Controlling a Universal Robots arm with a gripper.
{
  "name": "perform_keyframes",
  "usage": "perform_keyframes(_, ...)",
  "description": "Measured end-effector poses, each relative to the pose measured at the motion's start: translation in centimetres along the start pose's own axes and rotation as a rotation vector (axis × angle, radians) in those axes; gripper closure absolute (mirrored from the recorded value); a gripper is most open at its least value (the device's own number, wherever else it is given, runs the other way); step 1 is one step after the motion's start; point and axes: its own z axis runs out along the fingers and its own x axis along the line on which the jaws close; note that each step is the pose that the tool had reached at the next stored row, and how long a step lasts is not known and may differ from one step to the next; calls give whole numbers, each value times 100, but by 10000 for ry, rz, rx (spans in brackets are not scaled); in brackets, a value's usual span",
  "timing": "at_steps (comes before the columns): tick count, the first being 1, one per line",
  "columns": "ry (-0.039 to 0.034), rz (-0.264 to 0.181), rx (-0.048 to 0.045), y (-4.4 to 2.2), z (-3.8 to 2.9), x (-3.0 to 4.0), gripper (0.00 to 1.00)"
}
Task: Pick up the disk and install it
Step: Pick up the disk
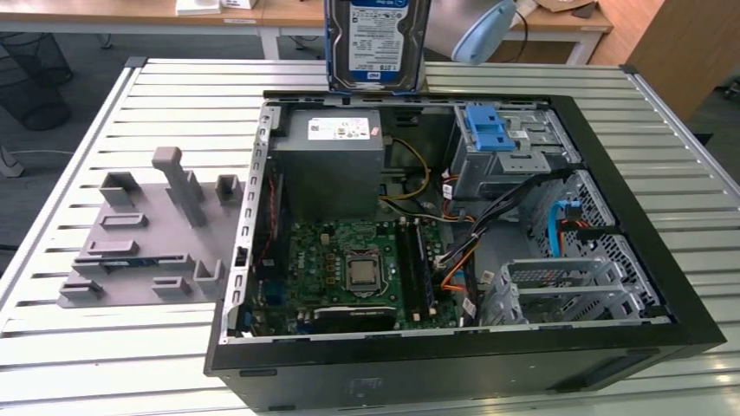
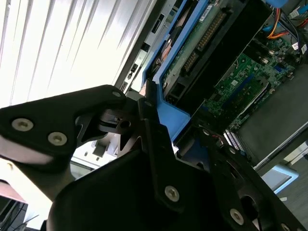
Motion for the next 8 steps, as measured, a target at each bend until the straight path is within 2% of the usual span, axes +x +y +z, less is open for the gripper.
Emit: perform_keyframes(8, 0, 0, 0, 2, 0, 0, 64)
